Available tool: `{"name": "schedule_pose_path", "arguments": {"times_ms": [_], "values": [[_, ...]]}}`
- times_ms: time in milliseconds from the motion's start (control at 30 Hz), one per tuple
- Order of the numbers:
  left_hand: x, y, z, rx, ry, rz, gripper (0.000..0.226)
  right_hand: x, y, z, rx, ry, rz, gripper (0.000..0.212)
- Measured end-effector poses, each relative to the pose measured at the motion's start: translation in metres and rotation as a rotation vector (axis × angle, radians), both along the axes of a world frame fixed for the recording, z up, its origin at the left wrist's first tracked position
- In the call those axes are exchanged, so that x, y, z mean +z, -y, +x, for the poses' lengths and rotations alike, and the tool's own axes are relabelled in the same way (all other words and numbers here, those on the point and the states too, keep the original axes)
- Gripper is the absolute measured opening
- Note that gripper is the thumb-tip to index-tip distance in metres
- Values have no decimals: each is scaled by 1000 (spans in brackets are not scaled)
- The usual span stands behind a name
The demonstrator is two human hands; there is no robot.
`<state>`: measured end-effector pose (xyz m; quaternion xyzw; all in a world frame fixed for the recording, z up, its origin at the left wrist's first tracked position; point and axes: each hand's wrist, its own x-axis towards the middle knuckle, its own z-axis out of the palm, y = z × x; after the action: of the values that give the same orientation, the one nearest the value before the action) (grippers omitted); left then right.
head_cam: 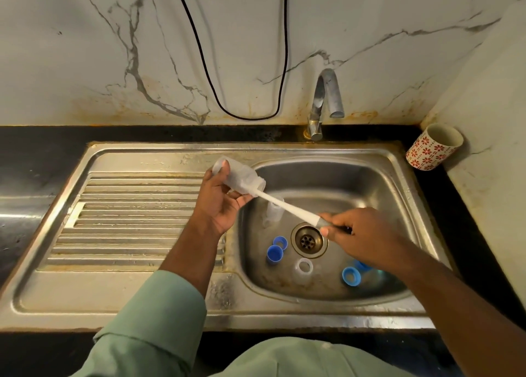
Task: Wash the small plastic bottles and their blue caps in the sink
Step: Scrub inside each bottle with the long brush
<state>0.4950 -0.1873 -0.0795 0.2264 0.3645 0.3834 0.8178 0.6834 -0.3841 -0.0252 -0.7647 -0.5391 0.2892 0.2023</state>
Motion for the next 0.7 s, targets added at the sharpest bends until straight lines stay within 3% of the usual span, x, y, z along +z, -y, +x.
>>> {"name": "schedule_pose_path", "arguments": {"times_ms": [200, 333, 467, 600, 700], "values": [[4, 1, -4, 11, -59, -29, 51, -1, 5, 3, -62, -30, 4, 16], [-1, -1, -15, -12, -67, 4, 64, 6, 6, 3, -86, -207, 48, 24], [-3, 0, -15, -28, 129, 21, 88, 7, 2, 0, -23, -236, -20, 33], [-8, 0, -14, 4, 208, 26, 80, 4, 1, 0, -1, -229, -70, 17], [-12, -1, -15, 5, 244, 2, 74, 5, 3, -1, -3, -175, -95, 22]]}}
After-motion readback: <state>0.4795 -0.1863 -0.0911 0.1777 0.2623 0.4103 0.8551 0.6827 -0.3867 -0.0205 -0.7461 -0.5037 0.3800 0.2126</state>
